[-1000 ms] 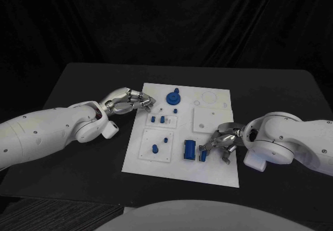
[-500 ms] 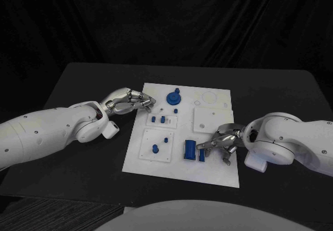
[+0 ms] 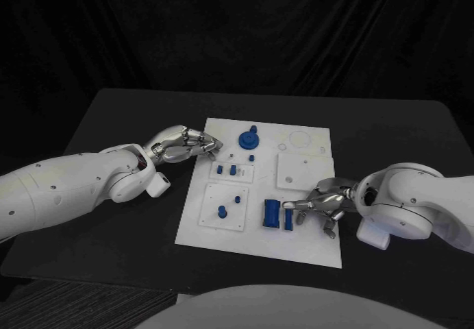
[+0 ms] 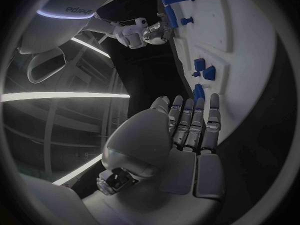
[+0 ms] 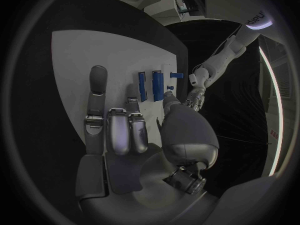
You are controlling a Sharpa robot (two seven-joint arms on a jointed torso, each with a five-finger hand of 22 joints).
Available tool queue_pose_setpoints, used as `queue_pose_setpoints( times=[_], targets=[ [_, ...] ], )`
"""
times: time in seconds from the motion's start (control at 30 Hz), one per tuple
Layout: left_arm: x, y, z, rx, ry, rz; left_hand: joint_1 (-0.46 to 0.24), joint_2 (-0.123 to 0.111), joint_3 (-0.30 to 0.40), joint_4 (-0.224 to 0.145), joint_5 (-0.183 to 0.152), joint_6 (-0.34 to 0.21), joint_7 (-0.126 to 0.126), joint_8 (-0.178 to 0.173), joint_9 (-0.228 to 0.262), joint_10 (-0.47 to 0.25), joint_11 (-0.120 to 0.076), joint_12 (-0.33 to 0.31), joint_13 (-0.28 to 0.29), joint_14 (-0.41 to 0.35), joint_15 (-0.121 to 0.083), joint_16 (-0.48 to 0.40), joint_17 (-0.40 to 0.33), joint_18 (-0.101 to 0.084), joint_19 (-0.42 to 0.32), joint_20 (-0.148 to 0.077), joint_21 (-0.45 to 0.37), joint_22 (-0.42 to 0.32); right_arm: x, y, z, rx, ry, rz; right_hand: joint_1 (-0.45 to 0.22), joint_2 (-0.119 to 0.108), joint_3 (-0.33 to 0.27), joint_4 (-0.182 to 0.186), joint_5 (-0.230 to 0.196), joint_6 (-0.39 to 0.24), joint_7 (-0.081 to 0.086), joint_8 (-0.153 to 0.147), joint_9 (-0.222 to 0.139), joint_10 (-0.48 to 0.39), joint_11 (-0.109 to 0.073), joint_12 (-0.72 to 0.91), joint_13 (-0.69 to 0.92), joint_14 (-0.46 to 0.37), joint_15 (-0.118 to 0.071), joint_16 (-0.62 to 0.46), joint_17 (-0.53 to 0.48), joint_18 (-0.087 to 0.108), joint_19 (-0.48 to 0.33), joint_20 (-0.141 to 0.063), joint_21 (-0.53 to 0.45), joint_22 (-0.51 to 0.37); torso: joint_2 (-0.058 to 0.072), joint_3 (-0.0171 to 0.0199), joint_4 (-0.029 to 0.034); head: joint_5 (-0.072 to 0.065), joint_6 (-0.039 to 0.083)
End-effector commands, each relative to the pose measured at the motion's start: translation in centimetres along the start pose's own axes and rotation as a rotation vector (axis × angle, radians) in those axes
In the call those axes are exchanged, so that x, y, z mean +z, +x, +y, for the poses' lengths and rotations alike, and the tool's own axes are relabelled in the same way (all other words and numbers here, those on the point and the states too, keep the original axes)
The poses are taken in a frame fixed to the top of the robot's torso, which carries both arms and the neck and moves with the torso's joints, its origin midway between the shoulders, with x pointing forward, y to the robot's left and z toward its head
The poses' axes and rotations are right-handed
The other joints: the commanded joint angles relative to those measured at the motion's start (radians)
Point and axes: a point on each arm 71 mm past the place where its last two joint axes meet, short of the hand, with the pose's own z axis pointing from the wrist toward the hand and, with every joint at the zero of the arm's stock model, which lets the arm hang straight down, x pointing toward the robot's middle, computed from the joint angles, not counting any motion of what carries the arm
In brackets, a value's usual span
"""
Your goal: Assemble the parts on the task board
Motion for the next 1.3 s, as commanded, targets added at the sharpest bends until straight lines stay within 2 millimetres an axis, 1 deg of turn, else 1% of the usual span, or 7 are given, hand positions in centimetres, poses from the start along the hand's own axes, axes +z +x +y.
queue_pose_setpoints(
  times=[0.03,0.3,0.73,0.93,1.07,1.2,1.3],
  targets=[
    [0.0,0.1,-0.1,-0.013,0.011,0.008,-0.001,-0.005,0.008,0.001,0.006,0.002,0.006,0.006,-0.001,0.003,0.007,0.004,-0.002,0.003,0.006,0.003,-0.002,-0.003,0.005,0.002,0.005,-0.001,-0.9,-0.6,0.4,0.015,-0.059,-0.043,-0.024,0.023,-0.042,0.044,0.001,0.011,-0.008,0.011,0.005,0.104,-0.007,0.004,0.263,0.056,-0.01,0.008,0.013,0.015,0.015,0.0,0.014,0.001,0.001,0.0005,-0.0004,0.0,0.0],
    [0.0,0.1,0.0,-0.012,0.01,0.006,-0.002,-0.005,0.011,0.001,0.006,0.001,0.006,0.006,-0.001,0.003,0.008,0.003,-0.002,0.003,0.007,0.003,-0.002,-0.004,0.004,0.002,0.005,-0.001,-2.7,-2.2,0.9,0.049,-0.15,-0.109,-0.183,0.19,-0.158,0.102,0.009,-0.012,0.0,-0.015,-0.018,0.104,-0.002,0.004,0.263,0.059,-0.005,0.019,0.036,0.011,0.014,0.001,0.047,0.009,0.0,0.0006,-0.0008,-0.001,0.0],
    [0.0,0.1,-0.2,-0.007,0.026,-0.002,-0.002,-0.005,0.012,0.001,0.006,0.002,0.006,0.006,-0.001,0.004,0.009,0.004,-0.002,0.003,0.007,0.003,-0.002,-0.004,0.004,0.002,0.005,-0.001,-3.2,-3.5,2.3,-0.06,-0.378,-0.235,-0.145,0.229,-0.27,0.093,-0.001,-0.112,0.044,-0.112,-0.121,0.104,0.037,0.004,0.263,0.058,0.027,0.026,0.05,0.005,0.001,0.025,0.067,0.017,-0.001,-0.0001,0.0002,-0.002,0.0],
    [-0.3,-0.2,-0.6,0.014,0.081,-0.036,-0.002,-0.019,0.016,0.0,0.008,0.009,0.004,0.011,-0.001,0.011,0.001,0.006,-0.001,-0.001,-0.001,0.001,-0.004,-0.003,-0.007,-0.003,-0.002,-0.005,-4.6,-4.7,3.3,-0.063,-0.699,-0.492,0.016,0.239,-0.319,0.1,0.092,-0.072,0.054,-0.102,-0.189,-0.218,0.045,-0.397,-0.102,-0.226,0.049,-0.469,-0.773,0.019,-0.192,0.065,-0.12,-0.125,0.0,-0.0003,-0.0003,-0.002,0.0],
    [-0.7,-0.4,-0.9,0.033,0.12,-0.065,-0.015,-0.03,0.017,0.004,0.008,0.01,0.001,0.013,-0.002,0.01,-0.015,0.005,-0.002,-0.026,-0.02,-0.01,-0.01,0.0,-0.043,-0.02,-0.021,-0.016,-5.3,-5.2,3.6,0.01,-0.865,-0.573,0.053,0.262,-0.344,0.098,0.115,-0.069,0.083,-0.099,-0.222,-0.553,0.098,-0.851,-0.468,-0.399,0.12,-0.728,-0.876,0.007,-0.42,0.129,-0.118,-0.304,0.0,-0.0008,0.0012,-0.007,0.0],
    [-1.0,-0.5,-1.3,0.052,0.165,-0.091,-0.03,-0.033,0.013,0.006,0.007,0.01,-0.001,0.015,-0.003,0.008,-0.025,0.004,-0.003,-0.048,-0.032,-0.017,-0.013,-0.001,-0.071,-0.033,-0.028,-0.026,-5.8,-5.6,3.4,0.061,-0.972,-0.58,0.095,0.269,-0.361,0.096,0.107,-0.122,0.065,-0.114,-0.26,-0.757,0.236,-1.131,-0.746,-0.701,0.268,-0.996,-1.015,-0.033,-0.785,0.239,-0.116,-0.541,0.0,0.0006,0.0,-0.012,0.0],
    [-1.4,-0.4,-1.4,0.06,0.198,-0.105,-0.062,-0.034,0.0,0.007,0.005,0.004,-0.007,0.014,-0.005,-0.016,-0.048,-0.004,-0.006,-0.084,-0.054,-0.028,-0.017,-0.007,-0.134,-0.061,-0.031,-0.045,-5.9,-5.8,3.1,0.081,-1.013,-0.571,0.111,0.263,-0.37,0.098,0.102,-0.215,0.021,-0.124,-0.293,-0.912,0.226,-1.237,-0.862,-0.891,0.265,-1.124,-1.093,-0.025,-0.981,0.24,-0.128,-0.688,-0.002,-0.0005,0.0,-0.015,0.0]
  ],
)
